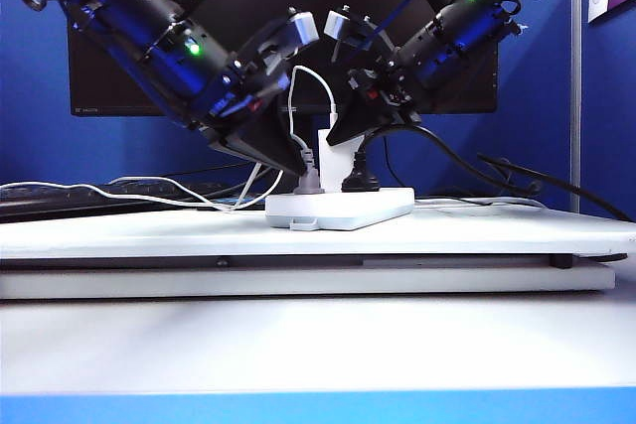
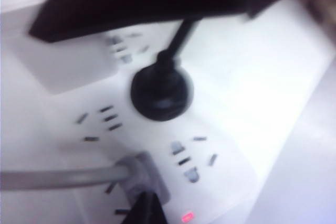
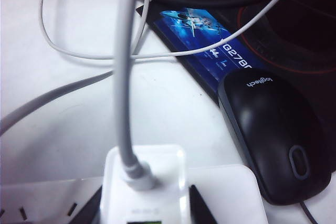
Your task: Unplug the white charger from the socket, then place it next to the socket.
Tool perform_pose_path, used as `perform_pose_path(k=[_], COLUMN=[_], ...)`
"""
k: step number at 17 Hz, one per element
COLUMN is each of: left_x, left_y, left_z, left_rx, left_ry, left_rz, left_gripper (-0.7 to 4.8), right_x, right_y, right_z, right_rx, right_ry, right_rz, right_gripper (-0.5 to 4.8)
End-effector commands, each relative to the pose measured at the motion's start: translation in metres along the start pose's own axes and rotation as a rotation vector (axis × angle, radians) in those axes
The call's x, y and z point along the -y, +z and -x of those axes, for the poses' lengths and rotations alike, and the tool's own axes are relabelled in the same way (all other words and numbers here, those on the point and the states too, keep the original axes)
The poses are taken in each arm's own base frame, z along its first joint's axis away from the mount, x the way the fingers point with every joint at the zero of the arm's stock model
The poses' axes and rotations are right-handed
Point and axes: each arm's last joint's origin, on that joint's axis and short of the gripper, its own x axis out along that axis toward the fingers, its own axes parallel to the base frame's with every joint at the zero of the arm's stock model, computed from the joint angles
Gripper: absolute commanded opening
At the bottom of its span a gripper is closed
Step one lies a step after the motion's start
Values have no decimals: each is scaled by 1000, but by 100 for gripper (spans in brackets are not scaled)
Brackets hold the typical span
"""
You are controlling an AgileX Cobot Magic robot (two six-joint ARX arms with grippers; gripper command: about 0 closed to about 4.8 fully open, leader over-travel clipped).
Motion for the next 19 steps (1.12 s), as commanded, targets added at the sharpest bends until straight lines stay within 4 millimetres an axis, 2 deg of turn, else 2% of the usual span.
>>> perform_pose_path(k=[1,5,9,13,15,19], left_x=[10,18,16,13,12,6], left_y=[5,11,17,33,33,30], left_z=[-4,-5,0,11,10,5], left_rx=[-26,-60,-80,-129,-133,-111], left_ry=[86,77,83,118,147,189], left_rz=[-104,-112,-104,-93,-68,276], left_gripper=[-5,-5,-5,-5,-5,-5], right_x=[-3,-3,-3,-3,-3,-3], right_y=[-3,-2,-3,-2,-2,-2], right_z=[-3,-3,-3,-3,-3,-3], right_rx=[-18,-18,-18,-18,-18,-18], right_ry=[16,16,16,17,17,17], right_rz=[7,7,7,7,7,7], right_gripper=[125,125,125,125,125,125])
